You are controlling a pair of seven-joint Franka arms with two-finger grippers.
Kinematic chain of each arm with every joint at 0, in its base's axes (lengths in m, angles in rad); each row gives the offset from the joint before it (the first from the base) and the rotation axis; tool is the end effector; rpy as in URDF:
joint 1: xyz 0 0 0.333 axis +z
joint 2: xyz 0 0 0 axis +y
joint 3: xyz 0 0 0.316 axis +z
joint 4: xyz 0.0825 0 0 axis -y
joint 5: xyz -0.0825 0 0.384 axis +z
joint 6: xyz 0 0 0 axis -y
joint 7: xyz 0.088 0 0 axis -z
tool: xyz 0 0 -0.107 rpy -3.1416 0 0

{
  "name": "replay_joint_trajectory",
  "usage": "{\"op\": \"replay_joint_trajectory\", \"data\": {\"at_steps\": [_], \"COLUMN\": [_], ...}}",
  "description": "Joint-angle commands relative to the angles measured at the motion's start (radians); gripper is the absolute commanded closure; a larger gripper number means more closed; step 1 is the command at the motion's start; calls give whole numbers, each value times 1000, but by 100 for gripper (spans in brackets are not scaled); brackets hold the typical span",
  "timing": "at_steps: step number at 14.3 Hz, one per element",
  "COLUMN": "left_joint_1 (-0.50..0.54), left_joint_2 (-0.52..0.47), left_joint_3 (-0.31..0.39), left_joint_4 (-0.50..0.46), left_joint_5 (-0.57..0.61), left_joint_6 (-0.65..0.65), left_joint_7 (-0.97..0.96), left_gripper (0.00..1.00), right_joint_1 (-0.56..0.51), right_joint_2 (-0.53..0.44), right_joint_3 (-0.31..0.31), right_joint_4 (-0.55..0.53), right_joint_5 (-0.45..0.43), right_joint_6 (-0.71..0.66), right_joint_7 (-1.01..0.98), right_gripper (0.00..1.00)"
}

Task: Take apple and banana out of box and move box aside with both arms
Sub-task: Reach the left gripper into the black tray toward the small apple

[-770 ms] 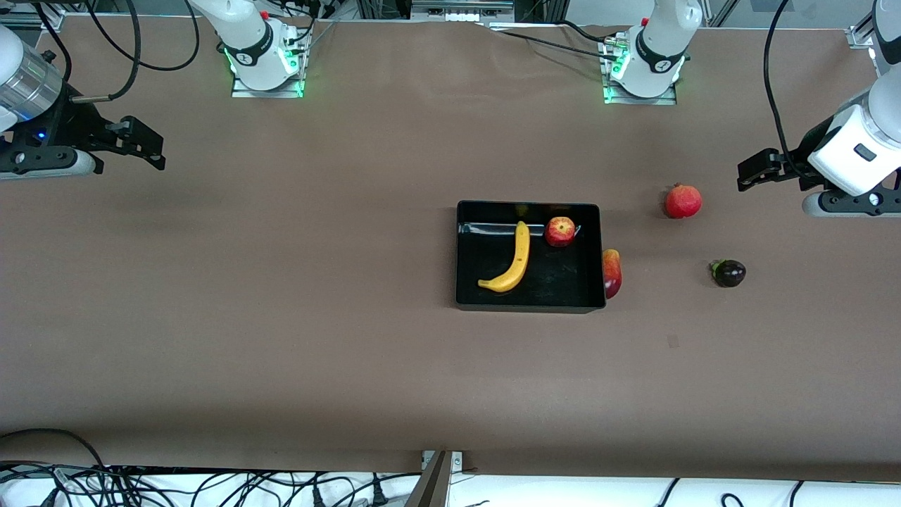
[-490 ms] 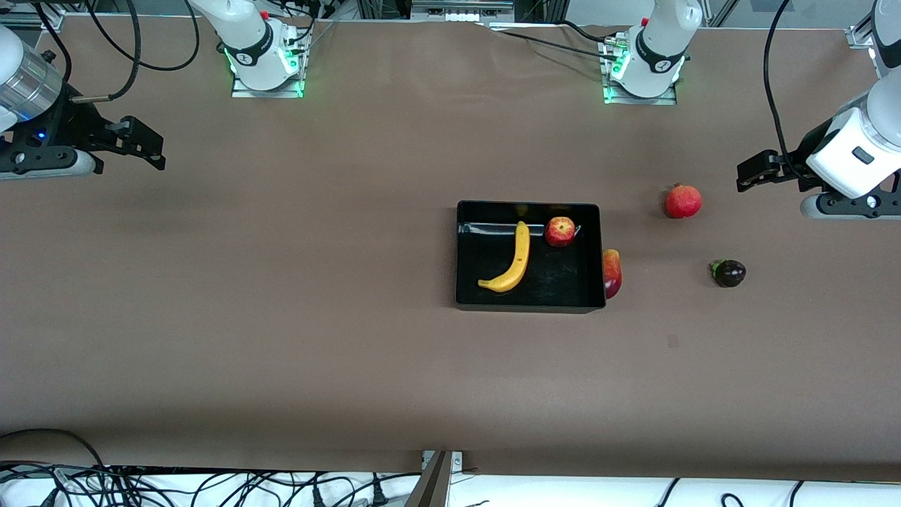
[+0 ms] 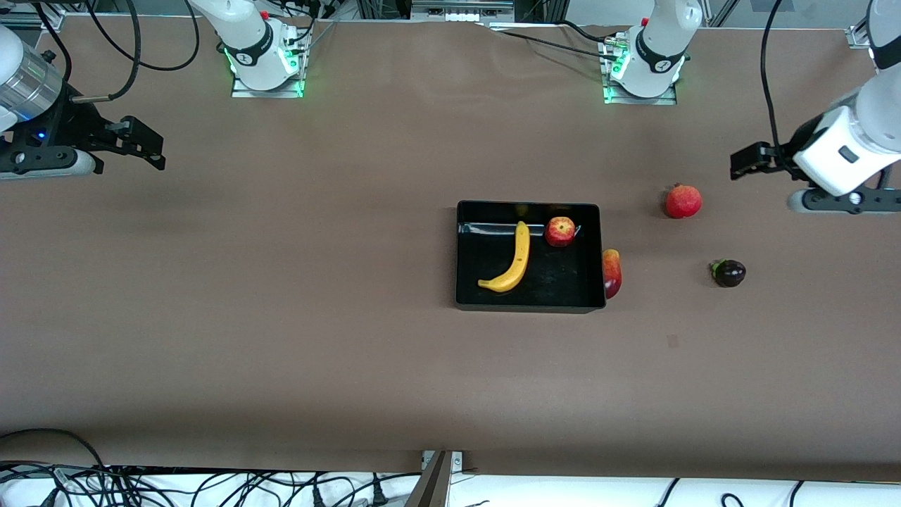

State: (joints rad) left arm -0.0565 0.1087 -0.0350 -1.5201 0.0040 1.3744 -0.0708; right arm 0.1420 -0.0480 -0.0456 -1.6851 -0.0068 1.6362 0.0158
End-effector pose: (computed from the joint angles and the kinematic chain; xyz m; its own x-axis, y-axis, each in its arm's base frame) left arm 0.5604 -0.0499 0.5726 0.9678 -0.0177 -0.2510 -0.0230 -0.9996 -0.0180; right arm 0.5414 0.0511 0.6024 0.9967 0.0810 -0.0009 0.0810 -0.9967 0.0046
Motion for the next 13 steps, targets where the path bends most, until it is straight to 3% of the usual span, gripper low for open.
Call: {"op": "replay_joint_trajectory", "data": {"at_steps": [1,3,8,13], "left_joint_1": [-25,-43,-157,-319], "left_joint_2": [75,146,288,321], "left_joint_3": [-49,-63,-68,-66], "left_joint_4": [35,35,-4,-242], "left_joint_5": [-80,-151,-147,-24], "left_joint_6": [-9,78,262,559], "left_joint_7": [-10,-47,-197,-351], "left_gripper": [0,0,0,0], "right_joint_1": [-12,-12,-12,-12], "right_joint_2": [5,5,4,4], "right_joint_3": [12,12,12,12], "right_joint_4": [21,19,19,19], "right_joint_5": [-1,-1,-1,-1], "right_joint_6": [-16,-16,-16,-16], "right_joint_7": [6,6,6,6], "right_gripper": [0,0,0,0]}}
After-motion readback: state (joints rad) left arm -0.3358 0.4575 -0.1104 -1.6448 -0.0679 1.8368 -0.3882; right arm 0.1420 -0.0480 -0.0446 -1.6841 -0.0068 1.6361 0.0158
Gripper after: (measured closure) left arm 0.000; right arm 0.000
